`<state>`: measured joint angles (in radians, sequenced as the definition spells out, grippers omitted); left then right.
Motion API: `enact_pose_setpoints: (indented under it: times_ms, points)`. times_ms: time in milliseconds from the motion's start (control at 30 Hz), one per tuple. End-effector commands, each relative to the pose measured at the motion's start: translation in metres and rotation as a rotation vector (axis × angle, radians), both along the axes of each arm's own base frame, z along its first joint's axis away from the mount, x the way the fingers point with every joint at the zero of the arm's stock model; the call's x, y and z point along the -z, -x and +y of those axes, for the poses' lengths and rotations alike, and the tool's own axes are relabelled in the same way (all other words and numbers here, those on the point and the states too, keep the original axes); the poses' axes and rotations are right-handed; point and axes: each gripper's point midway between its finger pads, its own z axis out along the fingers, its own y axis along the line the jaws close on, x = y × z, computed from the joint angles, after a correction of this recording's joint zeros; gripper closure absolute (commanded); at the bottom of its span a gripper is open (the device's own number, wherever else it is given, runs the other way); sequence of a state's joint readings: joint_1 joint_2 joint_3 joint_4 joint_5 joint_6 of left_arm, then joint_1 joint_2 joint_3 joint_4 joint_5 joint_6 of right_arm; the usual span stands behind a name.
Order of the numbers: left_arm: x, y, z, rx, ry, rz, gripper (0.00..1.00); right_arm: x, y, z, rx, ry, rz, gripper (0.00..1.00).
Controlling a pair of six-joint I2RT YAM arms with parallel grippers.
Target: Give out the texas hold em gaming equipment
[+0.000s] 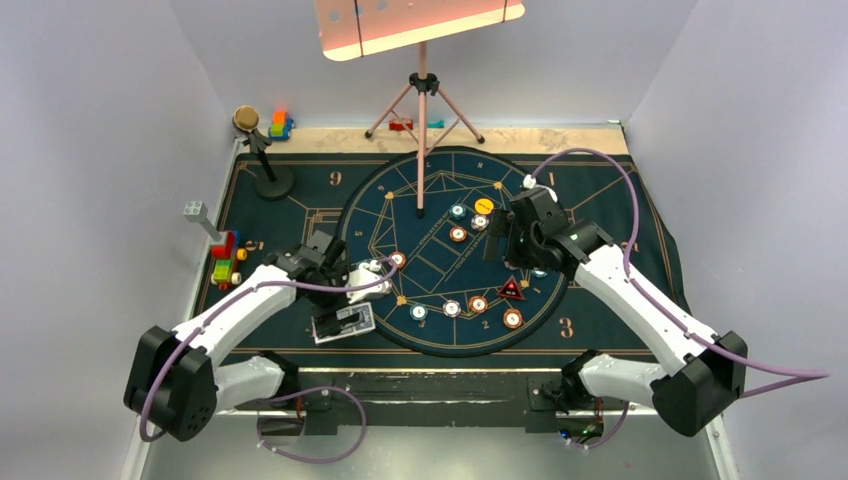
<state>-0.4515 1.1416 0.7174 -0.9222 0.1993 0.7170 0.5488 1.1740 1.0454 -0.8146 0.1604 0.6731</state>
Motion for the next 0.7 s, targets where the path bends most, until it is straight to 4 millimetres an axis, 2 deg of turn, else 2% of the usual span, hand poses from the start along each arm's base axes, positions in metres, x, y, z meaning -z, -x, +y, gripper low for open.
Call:
enact_pose_setpoints:
  times_ms: [0, 200, 333, 600, 667]
  points:
    - [0.014, -0.009, -0.005, 0.007, -0.023, -0.025, 0.00, -0.022, -0.010, 0.007, -0.027, -0.020, -0.053, 0.02]
    - [0.027, -0.003, -0.008, 0.029, -0.066, -0.001, 0.00, -0.028, -0.017, 0.011, -0.035, -0.017, -0.058, 0.02]
    - [0.032, -0.010, -0.008, 0.029, -0.098, -0.029, 0.00, -0.032, -0.021, 0.014, -0.045, -0.019, -0.068, 0.02]
    - [0.044, -0.008, -0.006, 0.052, -0.122, -0.038, 0.00, -0.037, -0.022, 0.018, -0.064, -0.035, -0.080, 0.02]
    - [0.044, -0.009, -0.007, 0.062, -0.112, -0.051, 0.06, -0.037, -0.022, 0.019, -0.068, -0.042, -0.081, 0.02]
